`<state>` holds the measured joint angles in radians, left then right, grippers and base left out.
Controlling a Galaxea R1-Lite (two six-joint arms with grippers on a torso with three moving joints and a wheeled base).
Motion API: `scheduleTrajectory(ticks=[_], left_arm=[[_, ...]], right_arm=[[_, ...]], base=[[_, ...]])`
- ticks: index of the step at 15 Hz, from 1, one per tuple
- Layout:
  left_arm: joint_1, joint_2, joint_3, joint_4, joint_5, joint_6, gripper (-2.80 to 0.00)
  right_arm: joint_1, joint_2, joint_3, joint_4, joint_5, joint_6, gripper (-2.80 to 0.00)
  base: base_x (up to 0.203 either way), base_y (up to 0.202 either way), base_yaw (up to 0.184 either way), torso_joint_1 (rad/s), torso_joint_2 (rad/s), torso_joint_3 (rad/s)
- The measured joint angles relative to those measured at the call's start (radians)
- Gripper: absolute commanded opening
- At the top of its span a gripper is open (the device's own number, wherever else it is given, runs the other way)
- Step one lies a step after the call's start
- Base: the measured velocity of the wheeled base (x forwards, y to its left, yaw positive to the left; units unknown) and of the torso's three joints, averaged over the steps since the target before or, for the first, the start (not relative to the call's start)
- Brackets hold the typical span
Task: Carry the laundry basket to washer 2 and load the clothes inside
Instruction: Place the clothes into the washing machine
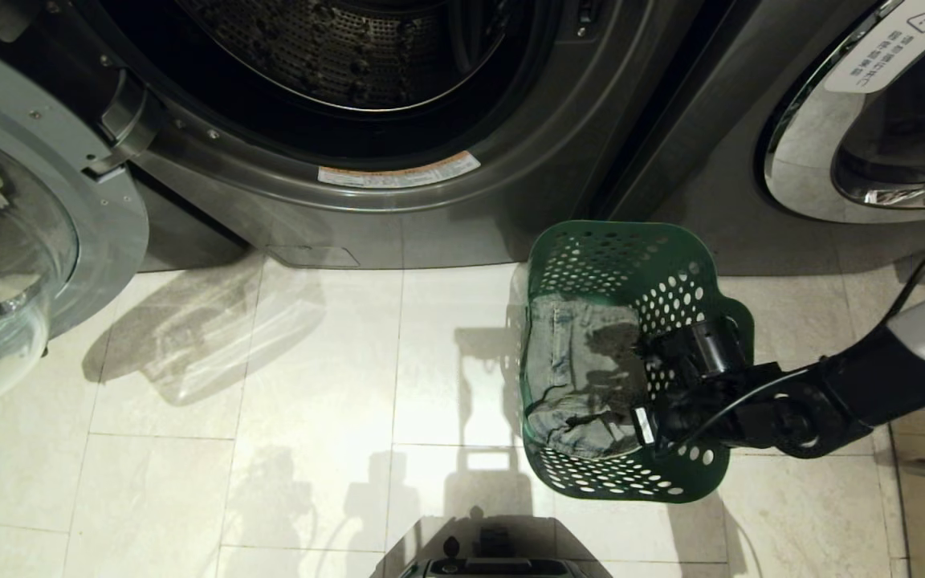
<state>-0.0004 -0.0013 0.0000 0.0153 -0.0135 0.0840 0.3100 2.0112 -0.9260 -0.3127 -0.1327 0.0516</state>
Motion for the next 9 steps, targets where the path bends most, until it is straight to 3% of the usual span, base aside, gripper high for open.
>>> scheduleTrajectory(ticks=[6,9], left_arm=[[0.000,0.000,0.000,0.000,0.000,0.000,-2.80],[0.000,0.000,0.000,0.000,0.000,0.000,-2.80]], right_arm=[[0.112,-0.336,0.177,0.022,0.006,-0.004,-2.80],[0.199,-0.525,0.203,0.060,-0.046,-0.038,-2.80]], base=[[0.000,0.000,0.000,0.000,0.00,0.000],[0.000,0.000,0.000,0.000,0.00,0.000]])
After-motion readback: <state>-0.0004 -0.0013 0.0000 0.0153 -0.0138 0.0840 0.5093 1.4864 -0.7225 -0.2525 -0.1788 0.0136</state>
